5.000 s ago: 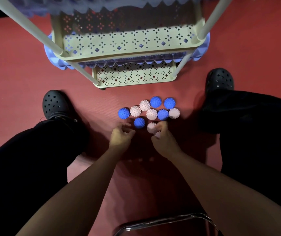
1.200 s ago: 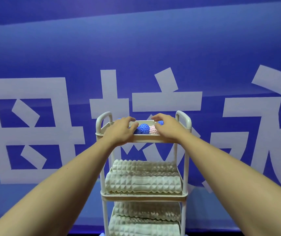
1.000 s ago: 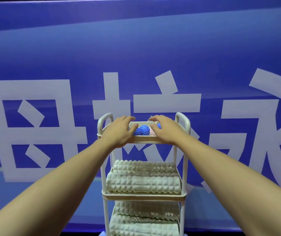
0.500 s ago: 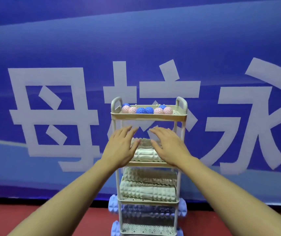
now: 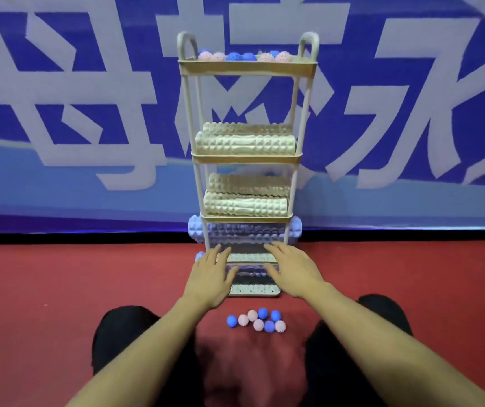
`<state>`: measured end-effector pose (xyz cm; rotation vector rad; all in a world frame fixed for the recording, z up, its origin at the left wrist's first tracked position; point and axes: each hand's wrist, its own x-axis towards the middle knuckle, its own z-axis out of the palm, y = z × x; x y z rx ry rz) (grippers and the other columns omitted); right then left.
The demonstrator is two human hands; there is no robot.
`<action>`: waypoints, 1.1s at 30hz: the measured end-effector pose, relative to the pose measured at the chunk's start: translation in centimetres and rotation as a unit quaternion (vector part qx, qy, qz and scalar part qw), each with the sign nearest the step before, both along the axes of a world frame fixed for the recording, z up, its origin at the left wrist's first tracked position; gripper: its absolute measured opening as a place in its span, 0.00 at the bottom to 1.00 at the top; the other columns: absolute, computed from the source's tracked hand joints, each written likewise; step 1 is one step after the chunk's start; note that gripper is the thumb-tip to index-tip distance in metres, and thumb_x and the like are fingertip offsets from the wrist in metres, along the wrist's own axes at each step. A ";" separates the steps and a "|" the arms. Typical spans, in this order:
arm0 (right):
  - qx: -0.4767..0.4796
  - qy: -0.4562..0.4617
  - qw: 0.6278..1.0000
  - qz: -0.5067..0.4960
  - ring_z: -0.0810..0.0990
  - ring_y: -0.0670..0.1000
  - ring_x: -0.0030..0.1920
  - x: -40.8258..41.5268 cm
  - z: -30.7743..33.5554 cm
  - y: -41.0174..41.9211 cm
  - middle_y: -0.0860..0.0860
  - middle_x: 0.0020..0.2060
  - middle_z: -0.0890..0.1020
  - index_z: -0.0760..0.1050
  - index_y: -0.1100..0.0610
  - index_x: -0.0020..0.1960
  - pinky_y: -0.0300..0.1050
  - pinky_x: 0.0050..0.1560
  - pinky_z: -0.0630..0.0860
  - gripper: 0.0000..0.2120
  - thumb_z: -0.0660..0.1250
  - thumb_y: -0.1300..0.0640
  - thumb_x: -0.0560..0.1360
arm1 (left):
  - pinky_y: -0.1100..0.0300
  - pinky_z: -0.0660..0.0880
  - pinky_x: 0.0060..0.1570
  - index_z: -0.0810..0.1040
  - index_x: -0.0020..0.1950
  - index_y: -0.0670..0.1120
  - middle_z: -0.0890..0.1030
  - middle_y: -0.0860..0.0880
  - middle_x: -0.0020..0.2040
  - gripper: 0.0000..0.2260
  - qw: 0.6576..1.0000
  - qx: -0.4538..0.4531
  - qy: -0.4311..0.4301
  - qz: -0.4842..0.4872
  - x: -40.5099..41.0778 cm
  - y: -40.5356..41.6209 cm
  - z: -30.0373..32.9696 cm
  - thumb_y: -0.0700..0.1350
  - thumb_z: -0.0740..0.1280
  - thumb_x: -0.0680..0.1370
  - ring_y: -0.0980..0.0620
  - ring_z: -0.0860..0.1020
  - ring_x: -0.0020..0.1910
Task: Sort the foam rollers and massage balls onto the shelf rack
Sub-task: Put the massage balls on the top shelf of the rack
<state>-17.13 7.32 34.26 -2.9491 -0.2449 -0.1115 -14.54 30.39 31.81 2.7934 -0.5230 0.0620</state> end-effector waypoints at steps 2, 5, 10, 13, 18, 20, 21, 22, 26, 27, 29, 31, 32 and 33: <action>-0.002 0.029 1.000 -0.006 0.70 0.54 0.72 -0.7 -2.9 -0.4 0.50 0.75 0.69 0.64 0.51 0.78 0.48 0.70 0.65 0.26 0.58 0.43 0.82 | 0.49 0.64 0.72 0.62 0.79 0.49 0.65 0.45 0.78 0.33 1.000 0.003 0.028 0.006 -0.4 0.0 -2.9 0.65 0.46 0.79 0.43 0.65 0.75; 0.010 0.092 0.995 -0.026 0.69 0.54 0.72 -0.6 -7.6 -1.5 0.49 0.76 0.67 0.62 0.50 0.78 0.49 0.70 0.65 0.27 0.58 0.43 0.82 | 0.48 0.62 0.74 0.60 0.80 0.49 0.62 0.44 0.79 0.28 0.997 0.015 0.075 0.003 0.5 -0.3 -6.9 0.60 0.54 0.83 0.43 0.62 0.76; 0.026 0.208 0.976 -0.065 0.68 0.55 0.72 2.2 -16.1 -3.7 0.48 0.77 0.64 0.59 0.48 0.79 0.50 0.71 0.65 0.27 0.55 0.42 0.82 | 0.47 0.63 0.72 0.59 0.80 0.49 0.61 0.46 0.79 0.27 0.986 0.027 0.165 -0.001 4.3 -2.3 -14.4 0.59 0.55 0.84 0.43 0.62 0.76; 0.046 0.257 0.961 -0.089 0.70 0.56 0.71 4.7 -21.9 -4.8 0.48 0.75 0.67 0.61 0.48 0.79 0.50 0.69 0.67 0.27 0.55 0.41 0.82 | 0.46 0.67 0.68 0.59 0.80 0.49 0.61 0.47 0.79 0.27 0.975 0.045 0.219 -0.004 7.3 -3.6 -19.8 0.59 0.55 0.83 0.41 0.66 0.73; 0.071 0.334 0.929 -0.141 0.73 0.58 0.68 8.3 -32.1 -6.6 0.51 0.70 0.71 0.62 0.48 0.77 0.52 0.66 0.72 0.28 0.59 0.40 0.80 | 0.45 0.70 0.66 0.60 0.80 0.48 0.63 0.46 0.77 0.27 0.954 0.044 0.296 0.006 12.0 -4.4 -30.5 0.57 0.58 0.83 0.39 0.69 0.71; 0.079 0.355 0.919 -0.155 0.73 0.58 0.68 9.4 -36.0 -7.1 0.53 0.70 0.72 0.63 0.49 0.77 0.51 0.65 0.73 0.28 0.62 0.41 0.80 | 0.45 0.70 0.66 0.59 0.80 0.47 0.64 0.45 0.76 0.28 0.946 0.053 0.320 0.008 13.4 -4.1 -34.7 0.56 0.59 0.83 0.39 0.69 0.70; 0.087 0.364 0.913 -0.161 0.73 0.58 0.69 9.8 -37.9 -7.2 0.52 0.70 0.71 0.63 0.49 0.77 0.50 0.64 0.73 0.28 0.62 0.42 0.80 | 0.45 0.70 0.66 0.59 0.80 0.48 0.65 0.45 0.76 0.28 0.942 0.056 0.332 0.009 14.1 -4.0 -36.6 0.55 0.59 0.83 0.39 0.70 0.70; 0.094 0.376 0.907 -0.165 0.72 0.57 0.70 10.0 -39.8 -7.3 0.52 0.71 0.70 0.62 0.49 0.77 0.51 0.65 0.72 0.29 0.62 0.41 0.79 | 0.45 0.71 0.65 0.58 0.81 0.48 0.64 0.44 0.76 0.28 0.936 0.058 0.346 0.011 14.6 -3.8 -38.3 0.55 0.60 0.83 0.38 0.70 0.70; 0.119 0.388 0.895 -0.186 0.70 0.56 0.72 10.2 -45.8 -7.7 0.51 0.76 0.64 0.59 0.44 0.79 0.51 0.66 0.72 0.33 0.65 0.41 0.78 | 0.43 0.70 0.66 0.54 0.81 0.55 0.62 0.45 0.77 0.30 0.919 0.061 0.389 0.016 16.8 -3.4 -43.8 0.51 0.63 0.81 0.38 0.67 0.71; 0.120 0.370 0.900 -0.195 0.72 0.57 0.70 10.2 -46.8 -7.7 0.52 0.74 0.65 0.60 0.45 0.79 0.50 0.64 0.72 0.33 0.67 0.43 0.78 | 0.43 0.70 0.66 0.54 0.81 0.57 0.62 0.45 0.76 0.31 0.917 0.066 0.392 0.015 17.1 -3.4 -44.8 0.50 0.64 0.81 0.38 0.68 0.71; 0.129 0.332 0.910 -0.213 0.75 0.61 0.66 9.9 -48.7 -7.9 0.56 0.71 0.68 0.63 0.46 0.78 0.52 0.60 0.74 0.34 0.71 0.46 0.76 | 0.43 0.69 0.66 0.55 0.80 0.58 0.63 0.46 0.75 0.31 0.915 0.074 0.397 0.016 17.6 -3.5 -46.5 0.48 0.65 0.80 0.38 0.69 0.69; 0.152 0.300 0.912 -0.236 0.77 0.63 0.62 9.8 -49.9 -8.2 0.58 0.69 0.69 0.67 0.47 0.77 0.54 0.57 0.76 0.33 0.73 0.49 0.74 | 0.45 0.69 0.67 0.58 0.80 0.58 0.64 0.47 0.75 0.32 0.914 0.066 0.398 0.025 17.7 -3.3 -47.7 0.49 0.68 0.79 0.40 0.69 0.69; 0.161 0.277 0.915 -0.246 0.78 0.64 0.60 9.8 -50.5 -8.4 0.58 0.68 0.71 0.69 0.48 0.75 0.55 0.54 0.77 0.31 0.74 0.49 0.74 | 0.45 0.70 0.67 0.60 0.79 0.56 0.65 0.48 0.75 0.32 0.915 0.058 0.398 0.027 17.7 -3.2 -48.4 0.49 0.70 0.78 0.41 0.69 0.70; 0.172 0.249 0.919 -0.251 0.79 0.64 0.57 9.8 -51.0 -8.6 0.58 0.66 0.72 0.72 0.49 0.73 0.55 0.50 0.78 0.29 0.74 0.50 0.74 | 0.45 0.71 0.67 0.62 0.79 0.54 0.66 0.48 0.74 0.32 0.917 0.051 0.395 0.027 17.7 -3.1 -48.9 0.49 0.71 0.77 0.41 0.70 0.69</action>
